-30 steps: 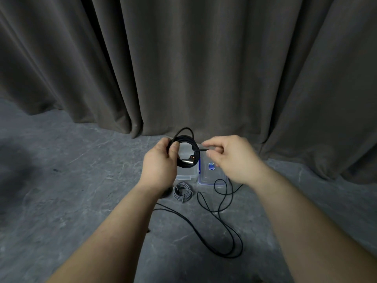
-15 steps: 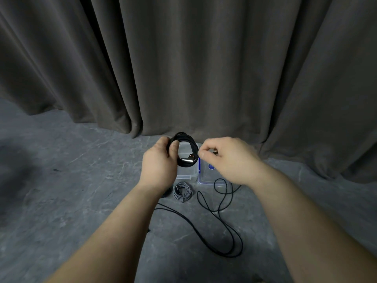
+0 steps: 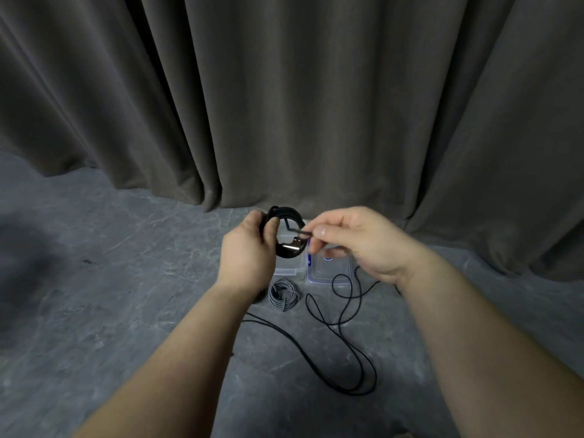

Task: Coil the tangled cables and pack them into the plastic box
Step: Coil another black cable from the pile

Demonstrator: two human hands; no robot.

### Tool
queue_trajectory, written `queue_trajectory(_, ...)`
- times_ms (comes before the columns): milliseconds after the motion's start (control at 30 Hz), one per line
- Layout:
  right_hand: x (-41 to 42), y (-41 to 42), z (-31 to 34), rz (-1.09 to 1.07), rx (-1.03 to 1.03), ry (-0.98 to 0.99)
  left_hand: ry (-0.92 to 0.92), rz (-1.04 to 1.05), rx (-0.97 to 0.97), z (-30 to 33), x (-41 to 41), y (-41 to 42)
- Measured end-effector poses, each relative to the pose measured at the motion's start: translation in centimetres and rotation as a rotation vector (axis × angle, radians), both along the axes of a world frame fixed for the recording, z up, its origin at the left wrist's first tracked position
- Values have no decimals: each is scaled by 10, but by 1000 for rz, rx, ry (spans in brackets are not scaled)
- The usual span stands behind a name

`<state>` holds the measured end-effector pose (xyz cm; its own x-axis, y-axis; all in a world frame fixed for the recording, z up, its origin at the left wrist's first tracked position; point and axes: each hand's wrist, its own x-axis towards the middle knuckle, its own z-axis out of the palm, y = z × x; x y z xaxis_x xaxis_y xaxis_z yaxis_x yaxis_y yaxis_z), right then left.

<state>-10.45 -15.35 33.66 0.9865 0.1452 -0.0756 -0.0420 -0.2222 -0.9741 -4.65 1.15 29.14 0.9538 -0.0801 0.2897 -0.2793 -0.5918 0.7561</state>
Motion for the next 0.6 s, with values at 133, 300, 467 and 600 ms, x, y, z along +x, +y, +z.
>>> queue_trajectory(133,0,-24,-3,-111,-138,-7,-17,17,-38,0,7,9)
queue_trajectory(300,2,-8,-13,-63,-592,-9,-19,1,-41,-2,4,8)
queue_trajectory(467,4,1,-6,-54,-651,-139,-35,16,22,-4,5,9)
queue_trajectory(600,8,-8,-1,-150,-288,-119,-3,2,51,-6,6,11)
